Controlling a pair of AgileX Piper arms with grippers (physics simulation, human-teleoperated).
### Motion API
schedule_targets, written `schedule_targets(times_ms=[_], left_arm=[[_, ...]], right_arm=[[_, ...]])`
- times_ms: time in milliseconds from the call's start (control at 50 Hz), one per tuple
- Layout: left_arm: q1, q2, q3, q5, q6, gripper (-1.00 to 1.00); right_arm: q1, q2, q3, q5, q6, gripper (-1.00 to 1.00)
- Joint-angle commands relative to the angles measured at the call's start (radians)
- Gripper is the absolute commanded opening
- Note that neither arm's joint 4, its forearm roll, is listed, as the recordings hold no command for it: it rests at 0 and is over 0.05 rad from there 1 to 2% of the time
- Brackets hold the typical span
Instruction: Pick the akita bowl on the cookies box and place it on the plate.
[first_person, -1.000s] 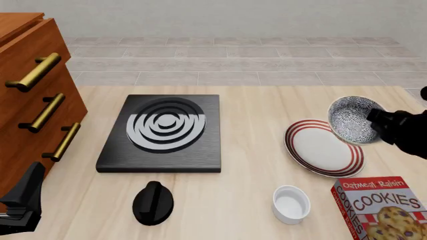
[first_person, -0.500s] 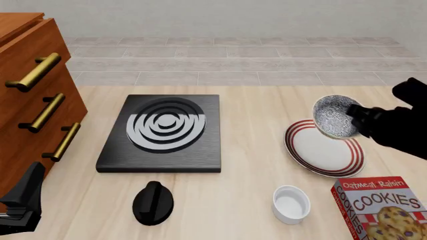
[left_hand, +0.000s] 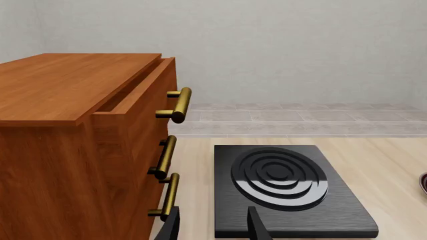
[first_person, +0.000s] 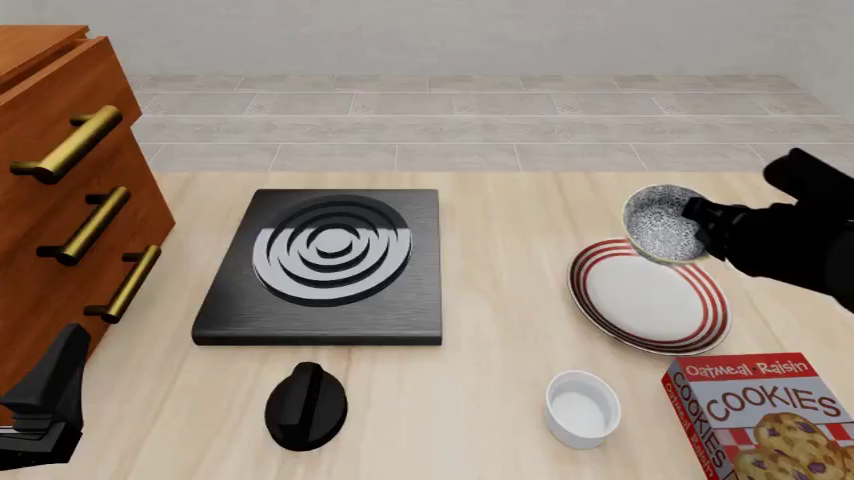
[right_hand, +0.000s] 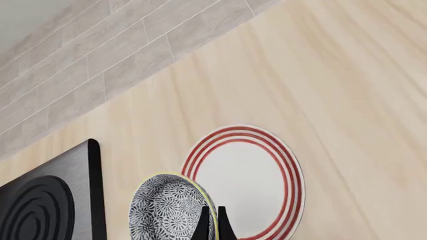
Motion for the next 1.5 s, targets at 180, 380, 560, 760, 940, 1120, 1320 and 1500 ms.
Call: schedule_targets(times_ms=[180,380,560,760,940,1120,1320,1500], left_arm=[[0.0,0.0,0.0,0.0,0.0,1.0],[0.0,0.0,0.0,0.0,0.0,1.0],[0.0,0.0,0.0,0.0,0.0,1.0],[0.0,0.0,0.0,0.0,0.0,1.0],[0.0,0.0,0.0,0.0,0.0,1.0],[0.0,0.0,0.0,0.0,0.0,1.0],[0.0,0.0,0.0,0.0,0.0,1.0],[0.0,0.0,0.0,0.0,0.0,1.0]], right_arm=[[-0.031,0.121,-0.053,-0.044,-0.004,-1.0],[-0.049,0.157,-0.082,-0.045,-0.013,-1.0],[-0.055,0.22,-0.094,-0.073,0.001,-1.0],[-0.055,0.26,-0.087,-0.102,-0.006,-1.0],[-0.055,0.302,-0.081,-0.126,-0.016,-1.0],[-0.062,0.326,-0.079,-0.137,-0.021,-1.0],[-0.072,0.346,-0.082,-0.145,-0.025,-1.0],[-0.073,0.363,-0.079,-0.155,-0.027,-1.0]])
